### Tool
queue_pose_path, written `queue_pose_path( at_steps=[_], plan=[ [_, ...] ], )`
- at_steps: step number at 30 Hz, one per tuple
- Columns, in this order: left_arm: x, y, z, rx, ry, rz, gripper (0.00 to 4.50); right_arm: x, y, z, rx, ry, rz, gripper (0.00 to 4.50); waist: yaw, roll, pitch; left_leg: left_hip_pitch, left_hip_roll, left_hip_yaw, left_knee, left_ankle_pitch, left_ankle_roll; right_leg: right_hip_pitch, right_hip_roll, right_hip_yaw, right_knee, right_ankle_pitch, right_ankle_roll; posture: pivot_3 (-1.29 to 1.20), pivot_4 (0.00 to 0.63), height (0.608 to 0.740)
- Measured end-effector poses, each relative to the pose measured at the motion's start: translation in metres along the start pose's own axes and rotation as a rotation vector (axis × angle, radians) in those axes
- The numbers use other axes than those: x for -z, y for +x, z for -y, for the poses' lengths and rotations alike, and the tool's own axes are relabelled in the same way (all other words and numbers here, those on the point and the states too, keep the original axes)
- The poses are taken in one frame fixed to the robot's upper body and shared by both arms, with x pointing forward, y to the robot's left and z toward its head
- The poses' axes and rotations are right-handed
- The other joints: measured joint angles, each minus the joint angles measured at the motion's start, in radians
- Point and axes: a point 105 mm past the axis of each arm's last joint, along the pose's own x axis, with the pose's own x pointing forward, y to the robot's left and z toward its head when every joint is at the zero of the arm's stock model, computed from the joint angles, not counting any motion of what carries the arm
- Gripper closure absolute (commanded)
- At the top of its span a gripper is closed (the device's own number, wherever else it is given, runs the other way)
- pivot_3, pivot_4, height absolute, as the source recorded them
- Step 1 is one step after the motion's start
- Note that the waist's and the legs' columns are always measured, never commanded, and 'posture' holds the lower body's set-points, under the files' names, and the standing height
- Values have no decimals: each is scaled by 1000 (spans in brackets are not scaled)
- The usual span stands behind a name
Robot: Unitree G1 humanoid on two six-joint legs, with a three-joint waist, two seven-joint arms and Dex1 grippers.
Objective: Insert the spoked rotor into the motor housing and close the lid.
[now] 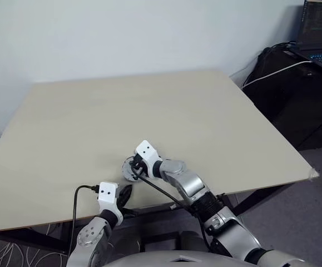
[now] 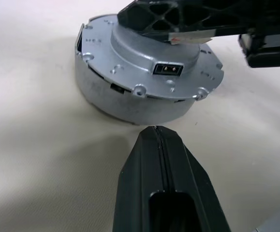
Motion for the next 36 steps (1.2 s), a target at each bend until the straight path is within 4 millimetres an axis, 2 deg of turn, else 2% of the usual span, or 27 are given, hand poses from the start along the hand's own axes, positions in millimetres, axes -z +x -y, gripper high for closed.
queue_pose_path(
  at_steps=[5,7,10,12,17,19,25,29,36],
  plan=[
    [3,0,-1,-1,-4,-9,4500,-7,-6,-2,-25,-30,59,4456,1,0,0,0,0,0,0,0,0,0,0,0,0,0,0,0,0,740],
    [3,0,-2,-3,-3,-9,4500,-16,-14,-3,-52,-29,117,3858,0,0,0,0,0,0,0,0,1,0,0,0,0,0,0,0,0,740],
    [3,0,-1,0,-4,-6,4500,-41,-27,0,-66,-43,225,2895,0,0,0,0,0,0,0,0,1,0,0,0,0,0,0,0,0,740],
    [3,0,-1,1,-4,-7,4500,-48,-33,2,-68,-61,257,2284,0,0,0,0,0,0,0,0,1,0,0,0,0,0,0,0,0,740],
    [3,1,-2,2,-4,-7,4500,-43,-41,7,-104,-120,245,579,1,0,0,0,0,0,0,1,1,0,0,0,0,0,0,0,0,740],
    [3,1,-2,2,-3,-6,4500,-39,-43,6,-135,-158,240,38,1,0,0,0,0,0,0,1,1,0,0,0,0,0,0,0,0,740],
    [3,1,-2,-1,-5,-7,4500,-24,-42,-4,-246,-290,219,38,1,0,0,0,0,0,0,1,1,1,0,0,0,0,0,0,0,740],
    [3,1,-2,-6,-6,-7,4500,-9,-36,-4,-292,-295,168,38,2,0,0,2,0,0,0,1,1,2,0,0,0,0,0,0,0,740],
    [2,0,-3,-14,-5,-4,4500,-4,-22,1,-286,-259,131,38,2,0,0,3,0,0,-1,1,1,3,0,0,0,0,0,0,0,740]
  ],
)
